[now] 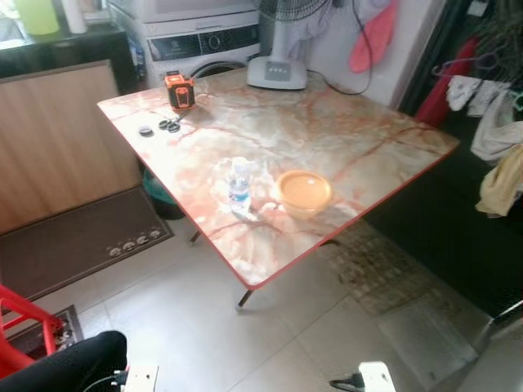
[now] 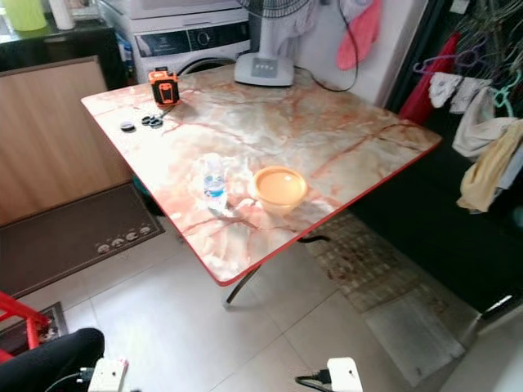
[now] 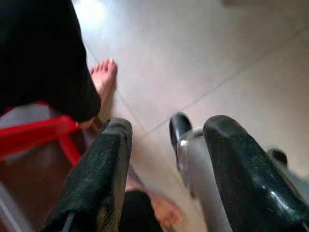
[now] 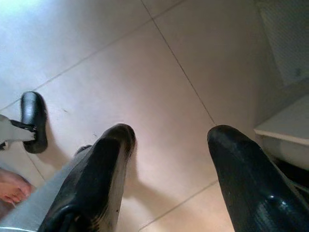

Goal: Restocking fridge

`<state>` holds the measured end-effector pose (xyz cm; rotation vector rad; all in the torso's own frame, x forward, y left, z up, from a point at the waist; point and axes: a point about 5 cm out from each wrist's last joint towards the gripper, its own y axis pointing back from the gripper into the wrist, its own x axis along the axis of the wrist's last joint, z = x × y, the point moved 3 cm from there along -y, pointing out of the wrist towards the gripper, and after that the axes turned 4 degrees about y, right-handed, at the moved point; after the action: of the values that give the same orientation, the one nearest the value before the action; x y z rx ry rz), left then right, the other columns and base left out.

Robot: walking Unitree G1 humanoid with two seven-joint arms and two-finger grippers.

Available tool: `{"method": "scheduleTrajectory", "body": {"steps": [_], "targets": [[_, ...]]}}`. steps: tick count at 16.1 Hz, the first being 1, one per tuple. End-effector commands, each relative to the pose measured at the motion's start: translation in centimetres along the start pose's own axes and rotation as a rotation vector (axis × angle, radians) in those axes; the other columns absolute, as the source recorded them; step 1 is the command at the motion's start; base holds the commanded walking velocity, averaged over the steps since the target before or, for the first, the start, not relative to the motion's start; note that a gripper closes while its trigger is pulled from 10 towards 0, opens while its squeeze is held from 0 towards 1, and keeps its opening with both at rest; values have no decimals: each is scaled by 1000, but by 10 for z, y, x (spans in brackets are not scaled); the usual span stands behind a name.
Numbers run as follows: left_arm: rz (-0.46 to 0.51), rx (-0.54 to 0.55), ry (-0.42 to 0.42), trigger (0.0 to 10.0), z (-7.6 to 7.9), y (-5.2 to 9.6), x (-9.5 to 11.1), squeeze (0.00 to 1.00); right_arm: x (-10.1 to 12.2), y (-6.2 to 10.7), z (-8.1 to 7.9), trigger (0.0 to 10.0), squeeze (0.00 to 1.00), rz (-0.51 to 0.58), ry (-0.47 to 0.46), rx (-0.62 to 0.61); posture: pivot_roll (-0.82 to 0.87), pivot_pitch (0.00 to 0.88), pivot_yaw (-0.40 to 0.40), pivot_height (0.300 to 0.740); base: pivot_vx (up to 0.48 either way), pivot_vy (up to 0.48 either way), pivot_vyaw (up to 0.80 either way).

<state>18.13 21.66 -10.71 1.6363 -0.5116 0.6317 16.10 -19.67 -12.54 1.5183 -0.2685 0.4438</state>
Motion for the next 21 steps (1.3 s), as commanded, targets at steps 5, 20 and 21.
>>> {"method": "scheduleTrajectory", "body": {"steps": [5,20,21], "targets": [[368,126,3,10000,-17,3,67,0,2,0,2,10000,0,2,8,1,-38,0,-99,740,0,0,0],[1285,-62,-123,10000,33,136,270,0,1,1,7,10000,0,2,12,-12,-27,0,-116,740,0,0,0],[1297,-123,-80,10000,41,148,285,0,1,1,6,10000,0,6,1,-15,-32,0,-115,740,0,0,0]]}}
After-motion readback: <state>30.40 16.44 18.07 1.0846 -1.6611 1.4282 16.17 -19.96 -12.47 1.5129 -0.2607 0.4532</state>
